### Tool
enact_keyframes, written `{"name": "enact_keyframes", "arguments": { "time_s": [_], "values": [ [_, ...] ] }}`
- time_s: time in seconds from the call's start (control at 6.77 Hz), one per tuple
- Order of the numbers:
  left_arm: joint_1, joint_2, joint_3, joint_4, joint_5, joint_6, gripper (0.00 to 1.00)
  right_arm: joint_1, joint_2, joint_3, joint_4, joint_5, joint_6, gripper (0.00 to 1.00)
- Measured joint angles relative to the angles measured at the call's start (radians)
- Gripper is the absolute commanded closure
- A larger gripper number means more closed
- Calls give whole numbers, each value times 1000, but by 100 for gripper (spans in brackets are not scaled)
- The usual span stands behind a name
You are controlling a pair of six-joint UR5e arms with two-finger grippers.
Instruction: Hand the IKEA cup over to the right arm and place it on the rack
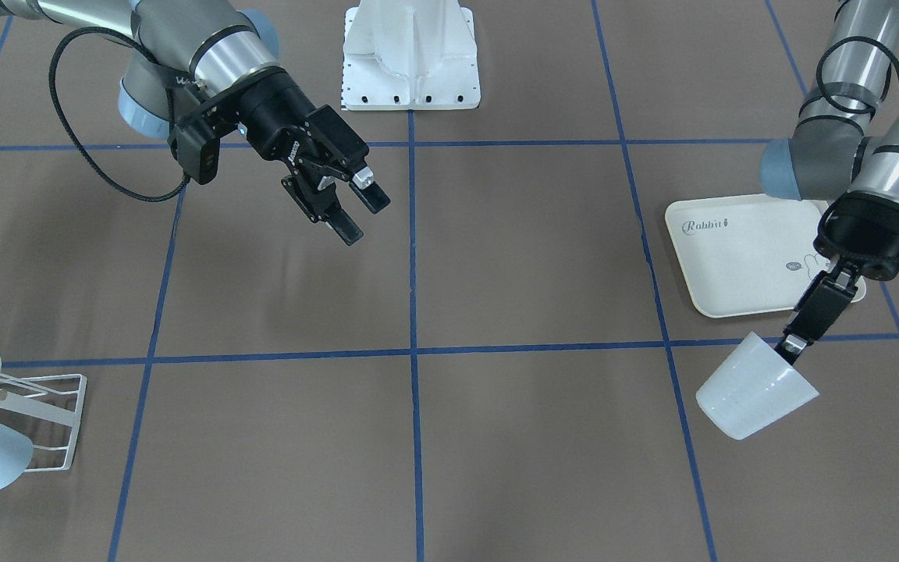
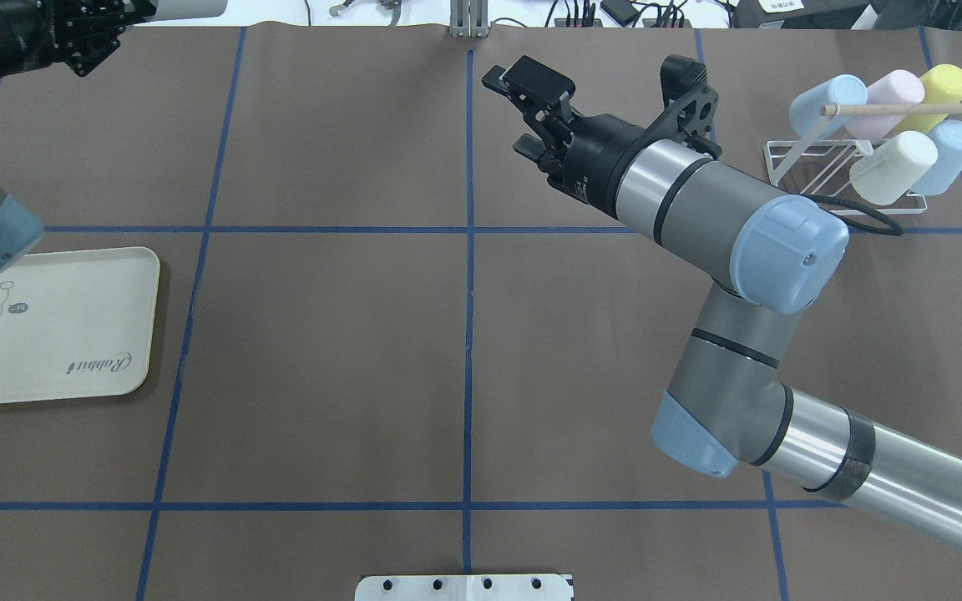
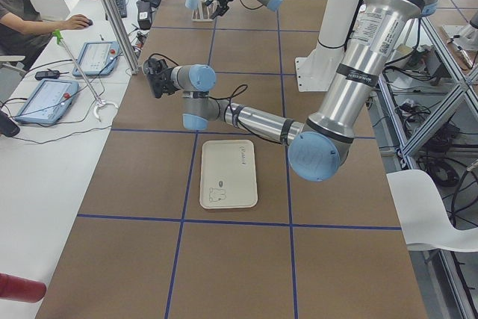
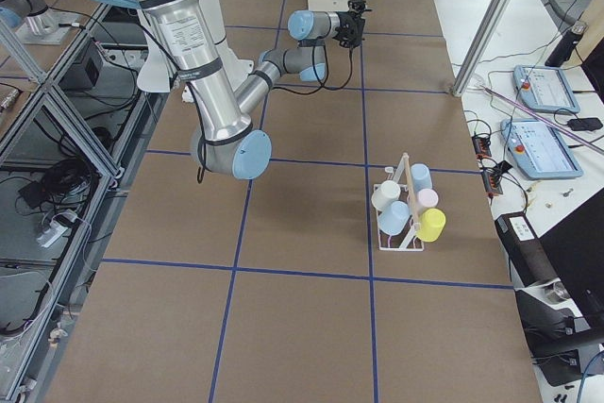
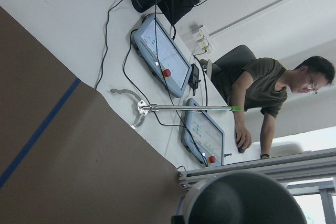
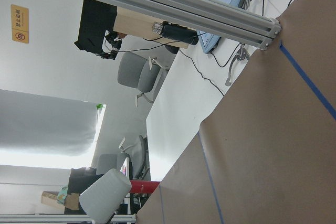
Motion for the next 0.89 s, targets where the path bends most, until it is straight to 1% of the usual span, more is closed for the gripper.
{"name": "enact_keyframes", "arguments": {
  "time_s": [0.15,0.3,0.59,0.89],
  "values": [
    [57,-26,15,-83,69,-140,100,-6,2,-3,32,-5,24,0],
    [136,-61,21,-147,168,-274,100,-7,9,-5,44,-9,35,0],
    [276,-132,28,-231,350,-513,100,-11,35,-21,46,-19,44,0],
    [359,-184,40,-266,455,-640,100,-12,68,-57,42,-22,46,0]
  ]
}}
